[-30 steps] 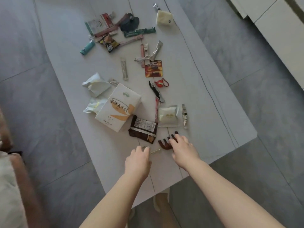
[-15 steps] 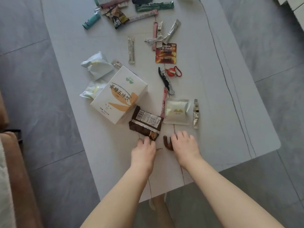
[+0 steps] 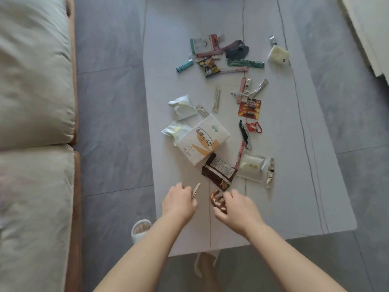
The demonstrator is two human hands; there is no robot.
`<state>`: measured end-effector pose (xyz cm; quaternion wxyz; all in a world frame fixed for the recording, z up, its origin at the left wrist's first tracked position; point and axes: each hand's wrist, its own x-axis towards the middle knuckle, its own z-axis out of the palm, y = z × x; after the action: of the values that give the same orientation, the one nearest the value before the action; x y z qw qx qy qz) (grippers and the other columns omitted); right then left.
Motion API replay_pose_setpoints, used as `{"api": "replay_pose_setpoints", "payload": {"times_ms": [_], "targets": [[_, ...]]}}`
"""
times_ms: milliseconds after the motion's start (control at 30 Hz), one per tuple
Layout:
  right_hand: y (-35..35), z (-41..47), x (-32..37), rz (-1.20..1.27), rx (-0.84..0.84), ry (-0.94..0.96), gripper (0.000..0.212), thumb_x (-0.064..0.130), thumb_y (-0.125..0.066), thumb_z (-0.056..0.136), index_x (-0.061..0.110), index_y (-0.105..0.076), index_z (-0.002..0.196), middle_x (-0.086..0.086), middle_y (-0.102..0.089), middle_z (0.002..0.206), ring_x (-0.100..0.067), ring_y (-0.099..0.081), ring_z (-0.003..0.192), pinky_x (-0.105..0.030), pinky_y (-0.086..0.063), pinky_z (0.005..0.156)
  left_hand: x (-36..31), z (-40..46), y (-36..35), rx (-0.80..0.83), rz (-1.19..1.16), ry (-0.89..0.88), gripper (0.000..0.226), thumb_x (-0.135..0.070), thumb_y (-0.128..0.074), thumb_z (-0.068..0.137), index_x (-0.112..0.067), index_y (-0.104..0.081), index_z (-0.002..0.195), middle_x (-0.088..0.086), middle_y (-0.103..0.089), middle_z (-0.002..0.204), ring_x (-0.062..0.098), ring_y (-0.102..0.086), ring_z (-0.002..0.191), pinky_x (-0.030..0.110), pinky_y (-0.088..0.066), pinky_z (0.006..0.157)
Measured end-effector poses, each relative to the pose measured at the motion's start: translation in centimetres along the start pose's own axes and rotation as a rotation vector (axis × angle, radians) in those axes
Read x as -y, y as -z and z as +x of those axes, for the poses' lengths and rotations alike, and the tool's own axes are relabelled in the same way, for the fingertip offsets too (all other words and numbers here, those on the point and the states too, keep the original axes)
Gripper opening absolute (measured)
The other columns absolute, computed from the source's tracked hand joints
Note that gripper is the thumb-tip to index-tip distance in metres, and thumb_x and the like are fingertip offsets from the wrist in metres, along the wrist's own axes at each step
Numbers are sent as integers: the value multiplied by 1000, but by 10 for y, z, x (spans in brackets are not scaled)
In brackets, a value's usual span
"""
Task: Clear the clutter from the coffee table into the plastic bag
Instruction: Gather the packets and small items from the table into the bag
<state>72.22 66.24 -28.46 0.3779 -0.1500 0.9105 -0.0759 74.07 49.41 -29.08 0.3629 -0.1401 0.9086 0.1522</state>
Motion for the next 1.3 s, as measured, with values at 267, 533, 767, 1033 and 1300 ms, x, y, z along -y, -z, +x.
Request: {"api": "replay_pose_setpoints", "payload": {"times_ms": [267, 533, 767, 1033, 1300], "targets": [[34, 18, 124, 39, -102, 80, 50, 51, -53, 87, 19, -49, 125, -1, -49, 119, -21, -50, 112, -35, -47, 89, 108, -13, 57, -133, -131, 121, 32, -38, -48, 92, -16, -57, 114, 4, -53, 120, 23, -47, 117, 36, -47, 88], [48, 49, 288, 62, -150, 220, 46, 44, -56, 86, 21, -51, 126, 0, -53, 120, -21, -46, 115, -32, -42, 92, 246, -48, 119, -341, -229, 191, 29, -39, -49, 92, -19, -58, 111, -1, -53, 118, 19, -47, 115, 33, -44, 89], [47, 61, 464, 37, -136, 451, 51, 48, -58, 85, 24, -50, 129, 2, -56, 124, -21, -47, 117, -33, -40, 96, 391, -96, 175, -604, -342, 437, 30, -38, -48, 93, -16, -63, 106, 4, -57, 114, 23, -51, 112, 34, -47, 86], [20, 67, 632, -14, -66, 606, 49, 46, -58, 85, 19, -52, 126, -1, -56, 121, -25, -47, 117, -36, -43, 89, 544, -140, 197, -670, -372, 707, 35, -40, -53, 92, -16, -62, 115, 6, -55, 118, 24, -50, 109, 36, -46, 82], [-42, 89, 712, -42, 31, 489, 44, 49, -56, 83, 17, -56, 114, -2, -56, 117, -23, -55, 108, -35, -48, 81, 627, -121, 173, -528, -546, 854, 38, -44, -56, 90, -17, -61, 117, 5, -54, 120, 24, -51, 112, 35, -47, 81]]}}
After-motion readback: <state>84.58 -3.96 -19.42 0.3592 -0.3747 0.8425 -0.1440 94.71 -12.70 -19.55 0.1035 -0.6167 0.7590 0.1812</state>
